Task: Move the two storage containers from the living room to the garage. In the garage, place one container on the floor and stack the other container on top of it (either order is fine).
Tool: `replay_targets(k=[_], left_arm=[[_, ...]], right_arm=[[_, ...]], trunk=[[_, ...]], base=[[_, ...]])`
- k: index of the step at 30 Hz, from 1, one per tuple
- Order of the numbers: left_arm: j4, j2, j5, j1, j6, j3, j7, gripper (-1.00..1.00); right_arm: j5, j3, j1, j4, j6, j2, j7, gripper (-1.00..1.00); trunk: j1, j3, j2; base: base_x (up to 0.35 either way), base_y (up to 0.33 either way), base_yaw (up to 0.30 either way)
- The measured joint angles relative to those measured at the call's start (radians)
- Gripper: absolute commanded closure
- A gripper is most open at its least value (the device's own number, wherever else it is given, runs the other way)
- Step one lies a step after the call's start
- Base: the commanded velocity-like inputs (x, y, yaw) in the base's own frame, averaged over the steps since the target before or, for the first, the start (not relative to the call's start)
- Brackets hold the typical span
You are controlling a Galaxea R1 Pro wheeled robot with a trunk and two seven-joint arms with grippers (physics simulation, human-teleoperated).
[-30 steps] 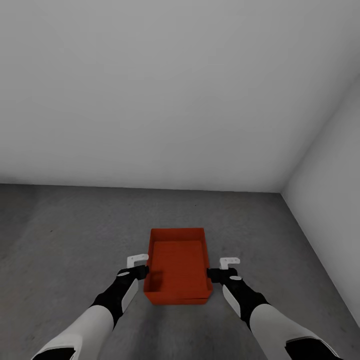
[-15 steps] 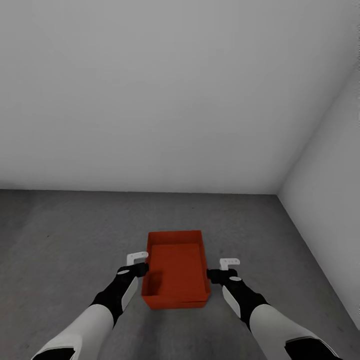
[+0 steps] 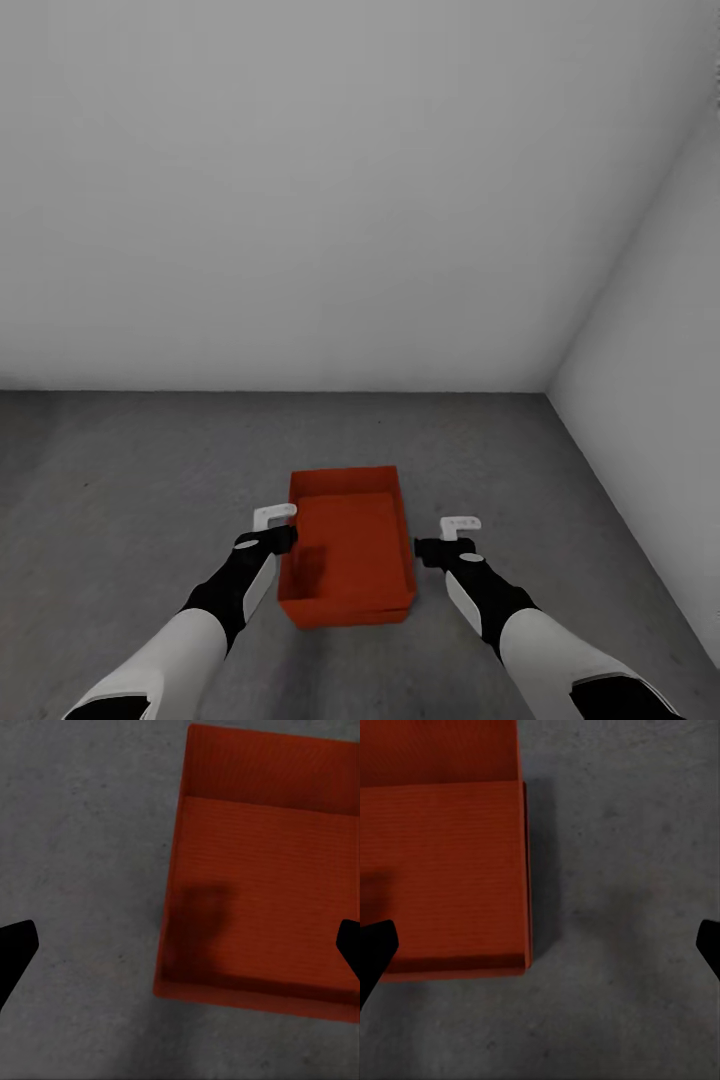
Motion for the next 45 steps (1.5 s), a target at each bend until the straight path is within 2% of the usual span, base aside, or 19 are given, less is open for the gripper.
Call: replay_targets(k=[7, 11, 14, 16, 18, 19, 20, 22, 24, 28, 29, 31, 35, 39, 42, 45], left_arm=[[0.011, 0.002, 0.0, 0.0, 0.0, -0.001, -0.002, -1.0], [0.037, 0.021, 0.003, 0.0, -0.001, 0.0, -0.004, -1.0], [0.107, 0.061, 0.004, 0.0, -0.003, -0.001, -0.005, -1.0], [0.204, 0.105, 0.003, 0.0, -0.005, -0.002, -0.006, -1.0], [0.266, 0.13, 0.004, 0.0, -0.011, -0.003, -0.007, -1.0], [0.32, 0.151, 0.004, 0.0, -0.027, -0.002, -0.007, -1.0], [0.338, 0.157, 0.004, 0.0, -0.034, -0.003, -0.007, -1.0], [0.394, 0.171, 0.005, 0.0, -0.058, -0.004, -0.006, -1.0], [0.418, 0.176, 0.006, 0.003, -0.067, -0.004, -0.006, -1.0], [0.435, 0.18, 0.006, 0.009, -0.075, -0.004, -0.006, -1.0], [0.436, 0.18, 0.006, 0.009, -0.075, -0.004, -0.006, -1.0], [0.438, 0.18, 0.007, 0.011, -0.077, -0.004, -0.006, -1.0], [0.44, 0.179, 0.007, 0.038, -0.078, -0.003, -0.006, -1.0], [0.44, 0.176, 0.007, 0.113, -0.086, -0.002, -0.007, -1.0], [0.44, 0.174, 0.008, 0.181, -0.13, -0.002, -0.006, -1.0], [0.44, 0.173, 0.024, 0.26, -0.2, -0.001, -0.005, -1.0]], right_arm=[[0.0, -0.001, 0.0, 0.001, 0.0, -0.002, 0.0, -1.0], [-0.001, -0.001, 0.0, 0.009, -0.002, -0.005, 0.0, -1.0], [0.0, -0.001, 0.0, 0.049, -0.006, -0.007, 0.001, -1.0], [0.003, -0.001, 0.0, 0.085, -0.004, -0.009, 0.0, -1.0], [0.004, -0.001, 0.0, 0.106, -0.001, -0.015, 0.0, -1.0], [0.005, -0.002, 0.0, 0.144, 0.0, -0.031, -0.001, -1.0], [0.004, -0.001, 0.0, 0.163, 0.0, -0.04, 0.0, -1.0], [0.001, -0.001, 0.0, 0.244, -0.002, -0.074, 0.001, -1.0], [0.0, 0.0, -0.001, 0.283, 0.0, -0.099, 0.001, -1.0], [-0.002, -0.001, 0.005, 0.312, 0.003, -0.169, 0.001, -1.0], [-0.002, -0.001, 0.012, 0.314, 0.003, -0.177, 0.001, -1.0], [-0.002, -0.002, 0.059, 0.318, -0.001, -0.195, 0.001, -1.0], [-0.002, -0.002, 0.166, 0.32, -0.009, -0.202, 0.001, -1.0], [-0.001, 0.0, 0.249, 0.32, -0.028, -0.197, 0.001, -1.0], [-0.001, 0.0, 0.316, 0.319, -0.084, -0.193, 0.0, -1.0], [-0.002, 0.0, 0.417, 0.319, -0.16, -0.192, 0.0, -1.0]], trunk=[[0.0, 0.009, 0.0], [0.0, 0.01, 0.0], [0.0, 0.01, 0.0], [0.0, 0.01, 0.0], [0.0, 0.01, 0.0], [0.0, 0.01, 0.0], [0.0, 0.01, 0.0], [0.0, 0.01, 0.0], [0.0, 0.01, 0.0], [0.0, 0.01, 0.0], [0.0, 0.01, 0.0], [0.0, 0.01, 0.0], [0.0, 0.01, 0.0], [0.0, 0.01, 0.0], [0.0, 0.01, 0.0], [0.0, 0.01, 0.0]], base=[[0.0, 0.0, -0.012], [0.0, 0.0, -0.001], [0.0, 0.0, 0.0], [0.0, 0.0, 0.0], [0.0, 0.0, 0.0], [0.0, 0.0, 0.0], [0.0, 0.0, 0.0], [0.0, 0.0, 0.0], [0.0, 0.0, 0.0], [0.0, 0.0, 0.0], [0.0, 0.0, 0.0], [0.0, 0.0, 0.0], [0.0, 0.0, 0.0], [0.0, 0.0, 0.0], [0.0, 0.0, 0.0], [0.0, 0.0, 0.0]])
